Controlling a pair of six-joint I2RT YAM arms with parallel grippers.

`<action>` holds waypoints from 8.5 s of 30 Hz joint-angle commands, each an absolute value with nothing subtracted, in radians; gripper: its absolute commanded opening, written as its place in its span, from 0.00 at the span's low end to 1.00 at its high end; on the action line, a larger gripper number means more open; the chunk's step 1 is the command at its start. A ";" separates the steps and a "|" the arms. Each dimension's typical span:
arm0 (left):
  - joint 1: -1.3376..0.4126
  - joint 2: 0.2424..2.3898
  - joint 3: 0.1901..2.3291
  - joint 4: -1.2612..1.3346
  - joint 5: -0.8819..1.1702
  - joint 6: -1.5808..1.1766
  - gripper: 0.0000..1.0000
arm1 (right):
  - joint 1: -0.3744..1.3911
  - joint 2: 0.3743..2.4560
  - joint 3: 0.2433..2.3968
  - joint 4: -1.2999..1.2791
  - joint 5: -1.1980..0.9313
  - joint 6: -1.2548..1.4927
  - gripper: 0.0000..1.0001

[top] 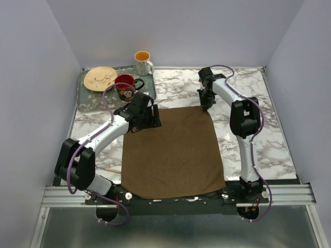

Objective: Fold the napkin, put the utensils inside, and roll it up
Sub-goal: Fold the napkin

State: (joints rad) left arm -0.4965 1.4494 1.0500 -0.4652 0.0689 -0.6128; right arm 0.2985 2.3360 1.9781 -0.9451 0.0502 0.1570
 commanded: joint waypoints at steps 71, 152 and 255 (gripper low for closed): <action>-0.902 1.789 1.106 -0.327 -0.070 -0.740 0.56 | 0.166 1.559 1.264 -0.583 -0.261 0.287 0.75; -0.394 1.210 0.950 -0.385 0.141 -0.609 0.81 | 1.353 1.611 0.939 -0.607 0.115 0.416 0.44; -0.367 1.394 1.143 -0.485 0.272 -0.480 0.90 | 0.101 2.376 2.224 -0.703 0.219 -0.104 0.01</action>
State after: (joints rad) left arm -0.3721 1.3857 1.1095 -0.4614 0.2810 -0.4904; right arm 0.1200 2.3310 2.1567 -0.7189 0.2565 -0.0803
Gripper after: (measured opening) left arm 0.897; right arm 0.016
